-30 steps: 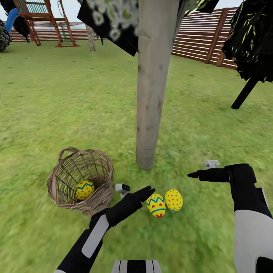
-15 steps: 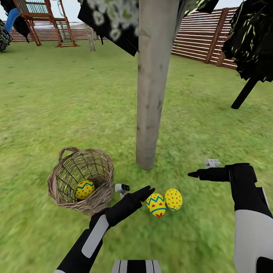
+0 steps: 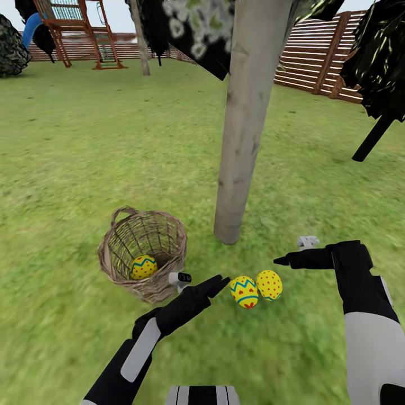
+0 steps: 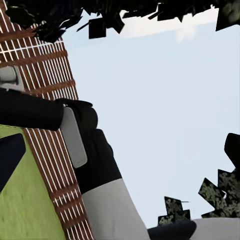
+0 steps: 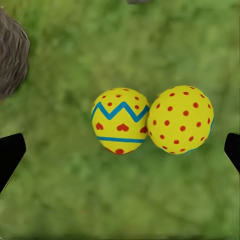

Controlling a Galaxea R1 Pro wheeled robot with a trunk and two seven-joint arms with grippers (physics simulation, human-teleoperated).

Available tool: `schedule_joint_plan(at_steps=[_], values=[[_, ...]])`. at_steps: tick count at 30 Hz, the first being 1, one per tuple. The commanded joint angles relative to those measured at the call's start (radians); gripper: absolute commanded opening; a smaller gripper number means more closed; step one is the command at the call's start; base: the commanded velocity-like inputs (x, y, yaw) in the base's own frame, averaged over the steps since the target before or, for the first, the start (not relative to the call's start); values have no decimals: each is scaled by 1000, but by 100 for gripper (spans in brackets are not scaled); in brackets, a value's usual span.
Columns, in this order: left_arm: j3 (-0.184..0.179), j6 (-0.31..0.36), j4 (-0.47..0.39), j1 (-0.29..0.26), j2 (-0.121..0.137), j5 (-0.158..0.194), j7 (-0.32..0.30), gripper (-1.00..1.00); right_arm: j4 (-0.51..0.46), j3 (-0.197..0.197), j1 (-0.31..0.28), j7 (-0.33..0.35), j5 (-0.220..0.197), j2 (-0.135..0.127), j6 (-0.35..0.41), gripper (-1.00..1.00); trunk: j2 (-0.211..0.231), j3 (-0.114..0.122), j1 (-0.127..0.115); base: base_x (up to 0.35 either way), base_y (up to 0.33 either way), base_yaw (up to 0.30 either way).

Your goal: Take the three Easter eggs out of the wicker basket on the lawn in the garden, then place them on the lawn next to a single tree (choose any tree) so that all three eggs are next to the same tree and none are left in the basket.

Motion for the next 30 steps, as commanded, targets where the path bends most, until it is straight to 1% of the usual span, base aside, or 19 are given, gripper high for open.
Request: schedule_joint_plan(at_steps=[1,6,14,16,18,20,22,24,26,28,30], values=[[-1,8,1,-1,0,8,-5,100,-2,-1,0,10,9,0,5,100,0,-1,-1,-236,195,268],[-1,8,3,-1,1,8,-17,100,-6,-3,0,15,-4,0,9,100,0,-1,-1,-101,81,276],[0,9,-4,-1,7,10,-21,100,-48,-5,0,20,-8,2,11,100,0,-1,-1,-5,4,38],[2,11,-12,0,9,12,-37,100,-50,-4,0,20,-8,3,12,100,0,-1,-1,0,0,2],[4,15,-23,-1,25,23,-83,100,-51,-4,0,21,-9,3,13,100,0,-1,-1,0,0,0],[7,19,-33,-1,43,42,-125,100,-51,-4,0,20,-9,11,13,100,0,-1,-1,0,80,0],[9,21,-54,-1,80,88,-173,100,-52,-6,0,20,-10,31,13,100,0,-1,-1,-27,222,0],[9,21,-66,-1,96,123,-187,100,-53,-6,0,20,-10,49,13,100,0,-1,-1,-74,264,0],[9,21,-72,-1,110,157,-193,100,-53,-7,0,19,-10,70,11,100,0,-1,-1,-97,278,0],[9,21,-73,-1,115,172,-196,100,-54,-8,0,18,-10,79,9,100,0,-1,-1,-109,284,0],[9,21,-74,-1,117,175,-197,100,-55,-8,0,18,-10,81,9,100,0,-1,-1,-113,286,0]])
